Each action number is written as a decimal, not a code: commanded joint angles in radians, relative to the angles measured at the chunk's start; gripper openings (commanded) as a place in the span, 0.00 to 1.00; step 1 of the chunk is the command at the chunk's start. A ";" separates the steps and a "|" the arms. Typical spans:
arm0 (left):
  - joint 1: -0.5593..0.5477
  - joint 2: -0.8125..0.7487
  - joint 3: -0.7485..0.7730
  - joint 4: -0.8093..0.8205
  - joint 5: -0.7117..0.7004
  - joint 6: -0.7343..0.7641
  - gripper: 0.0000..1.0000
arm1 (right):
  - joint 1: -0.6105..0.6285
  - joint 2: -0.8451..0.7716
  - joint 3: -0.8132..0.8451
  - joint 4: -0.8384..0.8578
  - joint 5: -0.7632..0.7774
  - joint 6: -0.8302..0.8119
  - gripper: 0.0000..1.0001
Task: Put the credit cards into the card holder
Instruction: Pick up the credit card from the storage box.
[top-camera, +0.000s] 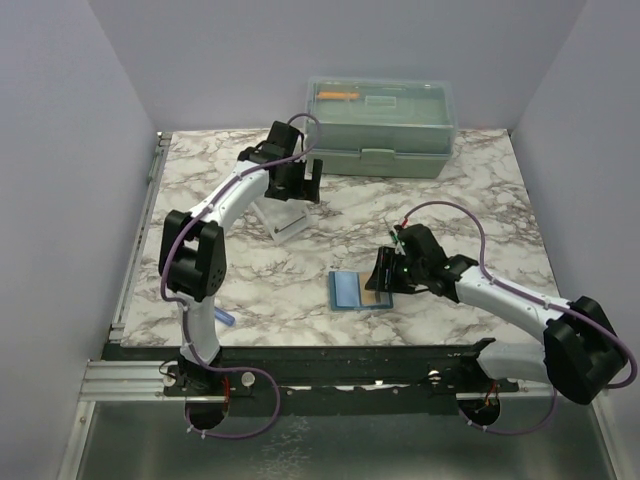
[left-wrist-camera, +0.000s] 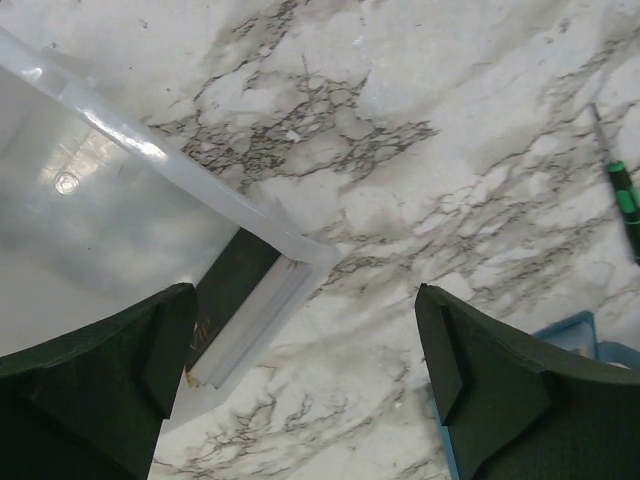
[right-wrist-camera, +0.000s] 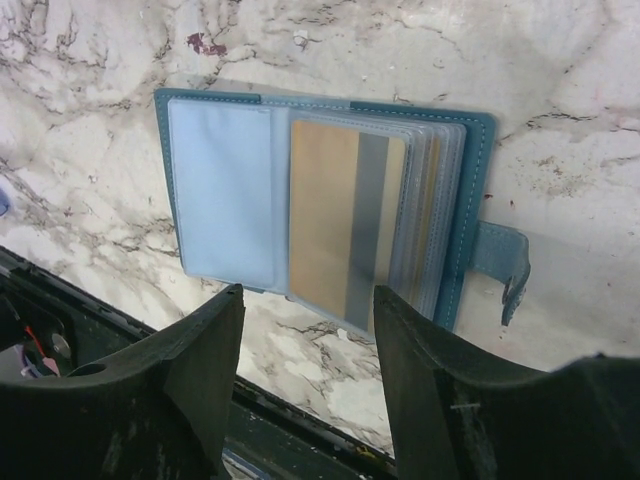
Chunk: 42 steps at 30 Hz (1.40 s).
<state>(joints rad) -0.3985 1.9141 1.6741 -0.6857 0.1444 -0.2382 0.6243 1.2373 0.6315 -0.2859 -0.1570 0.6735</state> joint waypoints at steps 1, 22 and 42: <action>0.038 0.088 0.096 -0.107 0.016 0.105 0.99 | -0.003 -0.037 0.020 -0.041 -0.045 -0.052 0.59; 0.058 0.225 0.114 -0.155 0.128 0.147 0.99 | -0.003 -0.129 -0.004 -0.073 -0.045 -0.050 0.59; 0.058 0.150 0.037 -0.144 0.250 0.090 0.88 | -0.003 -0.093 0.025 -0.059 -0.058 -0.057 0.59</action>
<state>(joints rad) -0.3431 2.1250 1.7245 -0.8192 0.3359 -0.1341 0.6243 1.1305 0.6315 -0.3401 -0.1978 0.6273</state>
